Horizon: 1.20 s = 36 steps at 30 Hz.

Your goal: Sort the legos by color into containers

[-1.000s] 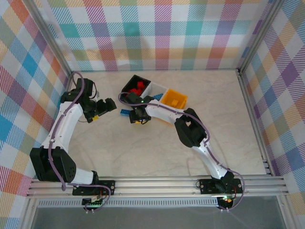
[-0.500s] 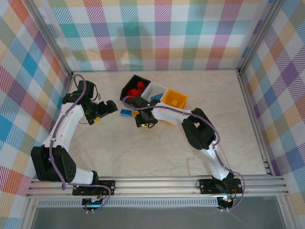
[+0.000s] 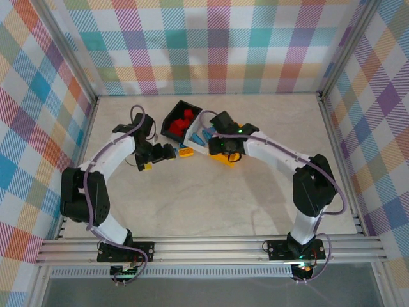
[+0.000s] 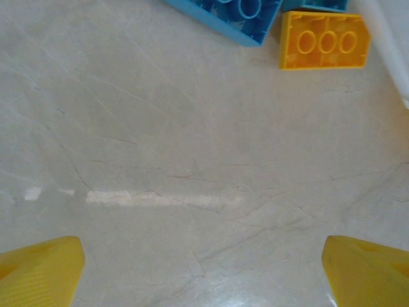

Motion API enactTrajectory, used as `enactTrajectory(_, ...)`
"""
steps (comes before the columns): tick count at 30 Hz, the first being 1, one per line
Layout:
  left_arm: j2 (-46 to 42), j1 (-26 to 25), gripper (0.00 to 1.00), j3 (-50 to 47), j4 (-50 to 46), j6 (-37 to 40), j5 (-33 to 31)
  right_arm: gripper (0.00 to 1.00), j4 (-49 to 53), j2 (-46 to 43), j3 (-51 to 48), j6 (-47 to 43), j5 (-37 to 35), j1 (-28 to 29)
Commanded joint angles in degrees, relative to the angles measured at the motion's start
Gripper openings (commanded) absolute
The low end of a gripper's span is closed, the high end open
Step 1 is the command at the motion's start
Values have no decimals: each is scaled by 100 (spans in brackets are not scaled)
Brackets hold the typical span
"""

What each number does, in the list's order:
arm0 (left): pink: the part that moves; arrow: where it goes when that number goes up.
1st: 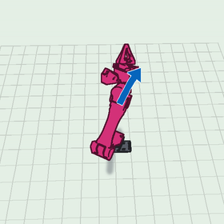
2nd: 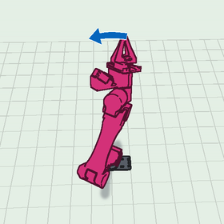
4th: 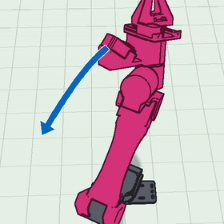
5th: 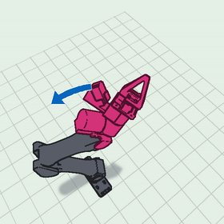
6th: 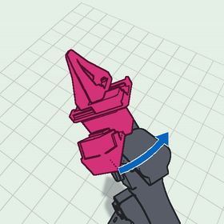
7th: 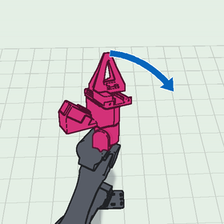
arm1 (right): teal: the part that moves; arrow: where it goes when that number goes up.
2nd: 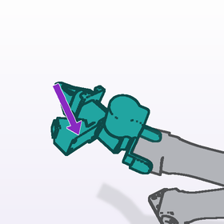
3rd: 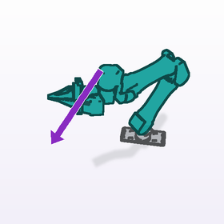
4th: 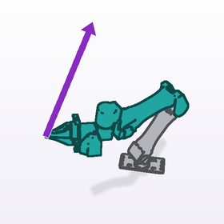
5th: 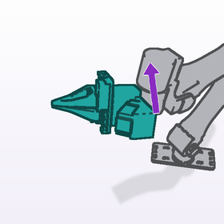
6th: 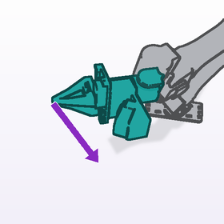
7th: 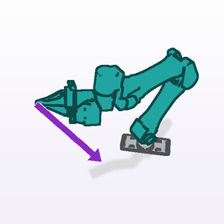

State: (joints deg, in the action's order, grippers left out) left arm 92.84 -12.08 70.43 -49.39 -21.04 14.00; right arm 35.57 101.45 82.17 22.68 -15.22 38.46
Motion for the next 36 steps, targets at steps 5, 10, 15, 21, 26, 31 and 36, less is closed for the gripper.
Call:
enactTrajectory(5,623,-41,94,468,-2,121,-282,66,-378,292,100,-667,213,-682)
enactTrajectory(10,1127,-7,93,787,105,52,-287,69,-385,663,405,-779,291,-816)
enactTrajectory(15,1586,94,92,1187,201,-112,-265,78,-382,775,585,-850,368,-892)
enactTrajectory(21,1939,221,92,1538,289,-226,-204,82,-347,620,496,-845,480,-893)
enactTrajectory(26,2246,258,92,1678,377,-268,-252,83,-341,362,278,-756,535,-884)
enactTrajectory(31,2541,295,92,1826,509,-379,-296,84,-298,116,155,-721,570,-884)
enactTrajectory(36,2714,311,92,1930,471,-392,-423,83,-278,1,97,-669,607,-884)
